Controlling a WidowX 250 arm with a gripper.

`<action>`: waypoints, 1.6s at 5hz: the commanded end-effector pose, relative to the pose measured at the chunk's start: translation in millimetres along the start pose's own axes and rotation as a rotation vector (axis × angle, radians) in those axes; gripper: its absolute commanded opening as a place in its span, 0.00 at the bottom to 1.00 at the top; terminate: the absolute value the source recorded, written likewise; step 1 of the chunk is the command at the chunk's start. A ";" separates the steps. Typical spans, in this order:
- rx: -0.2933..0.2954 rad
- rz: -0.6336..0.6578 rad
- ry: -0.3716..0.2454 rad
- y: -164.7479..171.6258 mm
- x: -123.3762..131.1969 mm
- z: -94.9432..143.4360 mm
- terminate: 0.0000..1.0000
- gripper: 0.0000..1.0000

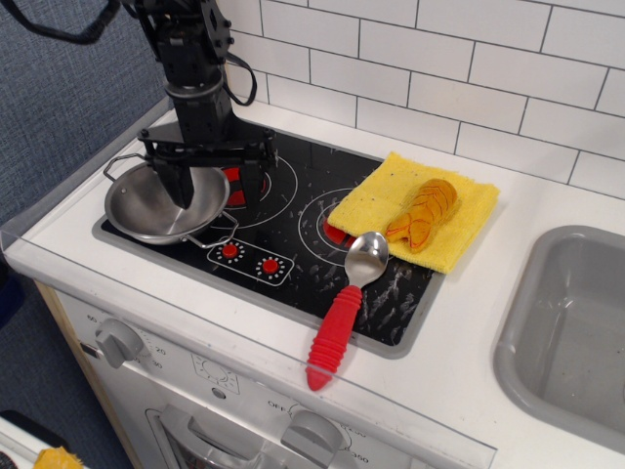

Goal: Move the pot between the left stove burner and the top edge of stove.

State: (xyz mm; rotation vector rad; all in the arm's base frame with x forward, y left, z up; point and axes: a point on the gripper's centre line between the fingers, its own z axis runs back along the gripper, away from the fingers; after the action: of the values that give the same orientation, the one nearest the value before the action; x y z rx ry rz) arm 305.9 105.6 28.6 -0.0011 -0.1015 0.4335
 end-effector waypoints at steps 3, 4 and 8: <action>0.029 -0.056 0.066 -22.6 -25.6 -22.5 0.00 0.00; 0.037 -0.070 0.044 -22.2 -30.4 -3.8 0.00 0.00; 0.005 -0.104 -0.066 -27.5 1.5 68.7 0.00 0.00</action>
State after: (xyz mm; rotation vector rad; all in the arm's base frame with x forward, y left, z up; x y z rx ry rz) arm 313.9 76.1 81.9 0.0205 -0.1098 0.3264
